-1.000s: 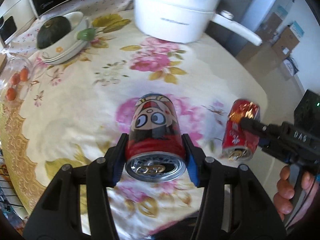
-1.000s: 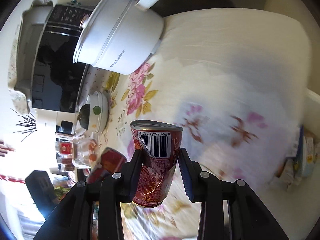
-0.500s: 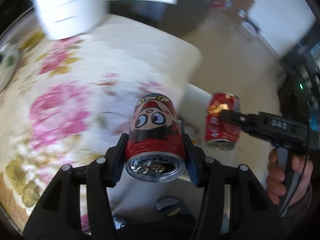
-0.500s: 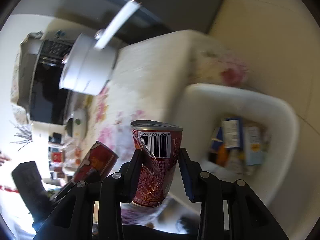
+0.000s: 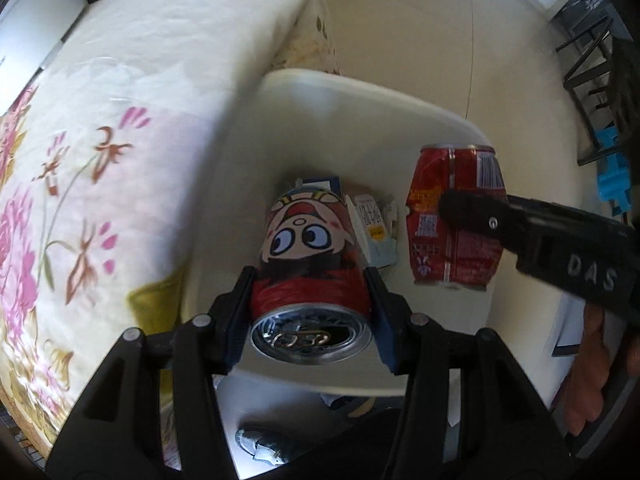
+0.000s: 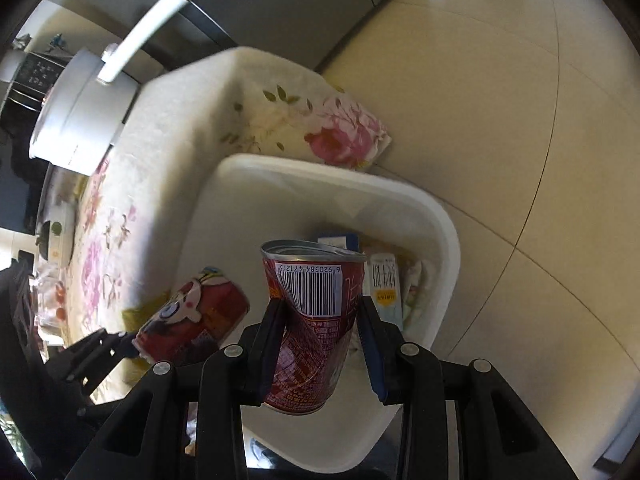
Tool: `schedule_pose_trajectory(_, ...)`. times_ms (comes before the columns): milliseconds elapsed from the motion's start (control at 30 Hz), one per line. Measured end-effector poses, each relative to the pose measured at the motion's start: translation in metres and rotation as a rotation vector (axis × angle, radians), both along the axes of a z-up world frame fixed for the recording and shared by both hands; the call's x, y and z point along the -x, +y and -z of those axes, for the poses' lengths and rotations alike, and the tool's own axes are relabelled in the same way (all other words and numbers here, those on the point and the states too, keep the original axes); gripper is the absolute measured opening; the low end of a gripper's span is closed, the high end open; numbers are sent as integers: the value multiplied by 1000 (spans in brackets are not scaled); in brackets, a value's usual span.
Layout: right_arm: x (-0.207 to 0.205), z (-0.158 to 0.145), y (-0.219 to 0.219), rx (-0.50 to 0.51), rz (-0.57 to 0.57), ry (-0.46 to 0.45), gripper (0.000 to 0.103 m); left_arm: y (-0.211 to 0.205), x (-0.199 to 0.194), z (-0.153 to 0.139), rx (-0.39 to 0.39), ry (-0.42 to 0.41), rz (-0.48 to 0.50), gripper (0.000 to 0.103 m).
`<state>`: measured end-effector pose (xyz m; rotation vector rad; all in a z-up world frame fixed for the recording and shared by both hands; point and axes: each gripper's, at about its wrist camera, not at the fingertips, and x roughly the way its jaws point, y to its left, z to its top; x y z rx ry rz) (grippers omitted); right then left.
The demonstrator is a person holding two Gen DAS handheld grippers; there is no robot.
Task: Collect trash
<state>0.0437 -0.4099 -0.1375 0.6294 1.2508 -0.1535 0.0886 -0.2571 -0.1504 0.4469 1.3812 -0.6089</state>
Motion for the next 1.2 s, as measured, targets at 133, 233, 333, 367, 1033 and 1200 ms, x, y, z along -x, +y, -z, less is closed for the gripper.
schedule_pose_trajectory(133,-7,8,6,23,-45,-1,48,1,-4,10,-96,-58,12,69)
schedule_pose_trajectory(233,0,5,0,13,-11,-24,62,14,-8,-3,-48,-64,-33,79)
schedule_pose_trajectory(333,7,1,-3,-16,1,-28,62,30,-9,-18,-12,-41,-94,80)
schedule_pose_trajectory(367,10,-2,-2,-23,-7,-30,62,37,-6,-23,-8,-37,-115,80)
schedule_pose_trajectory(1033,54,-73,69,63,-206,-122,70,95,61,-90,-126,-302,-374,88)
schedule_pose_trajectory(1200,60,-75,75,94,-204,-110,70,102,66,-97,-119,-309,-413,88)
